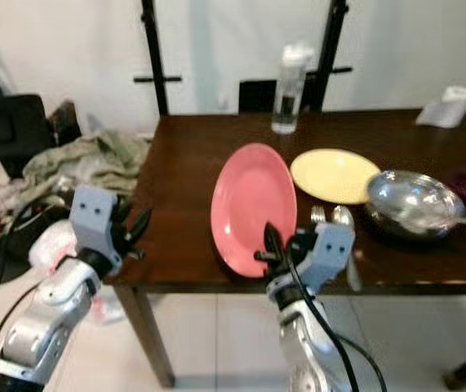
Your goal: Setting the table
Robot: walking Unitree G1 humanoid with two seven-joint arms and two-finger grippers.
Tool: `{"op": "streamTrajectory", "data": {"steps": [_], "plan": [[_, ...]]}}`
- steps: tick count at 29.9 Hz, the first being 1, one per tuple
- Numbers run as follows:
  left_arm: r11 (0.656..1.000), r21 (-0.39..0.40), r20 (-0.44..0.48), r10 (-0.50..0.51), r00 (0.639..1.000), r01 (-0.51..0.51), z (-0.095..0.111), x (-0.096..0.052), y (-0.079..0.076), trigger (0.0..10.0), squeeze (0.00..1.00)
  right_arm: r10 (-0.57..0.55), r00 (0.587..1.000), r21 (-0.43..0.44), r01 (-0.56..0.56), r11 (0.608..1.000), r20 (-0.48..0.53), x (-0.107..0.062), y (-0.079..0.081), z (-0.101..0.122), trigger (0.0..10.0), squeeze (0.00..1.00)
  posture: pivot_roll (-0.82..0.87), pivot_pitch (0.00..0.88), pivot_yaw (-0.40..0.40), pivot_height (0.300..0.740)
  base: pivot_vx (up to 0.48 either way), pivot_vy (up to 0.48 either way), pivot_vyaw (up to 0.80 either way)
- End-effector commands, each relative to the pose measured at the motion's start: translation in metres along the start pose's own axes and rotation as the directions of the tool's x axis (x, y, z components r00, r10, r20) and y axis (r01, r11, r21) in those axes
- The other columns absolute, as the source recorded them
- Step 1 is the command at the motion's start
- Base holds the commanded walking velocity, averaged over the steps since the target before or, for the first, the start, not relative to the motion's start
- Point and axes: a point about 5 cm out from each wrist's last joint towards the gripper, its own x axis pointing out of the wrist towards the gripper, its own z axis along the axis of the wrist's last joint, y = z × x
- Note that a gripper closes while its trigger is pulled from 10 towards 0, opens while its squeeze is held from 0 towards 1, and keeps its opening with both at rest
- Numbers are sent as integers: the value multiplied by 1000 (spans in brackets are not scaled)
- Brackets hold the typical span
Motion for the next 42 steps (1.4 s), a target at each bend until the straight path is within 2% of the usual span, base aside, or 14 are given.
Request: {"op": "streamTrajectory", "data": {"steps": [1,12,42], "plan": [[1000,14,-21,10,1000,-10,-5,-2,4,10000,0,14,1000,7,-14,1000,-1,-1,4,-2,10000,0,19,56,120,740,-319,0,0],[1000,4,-28,7,1000,-7,-6,-1,4,10000,0,20,1000,11,-20,1000,-10,-1,5,-3,10000,0,17,52,124,740,-222,0,0],[999,12,-59,46,997,-46,-9,0,8,10000,0,49,998,12,-49,999,-33,-3,7,-6,10000,0,21,55,127,740,0,0,794]]}}
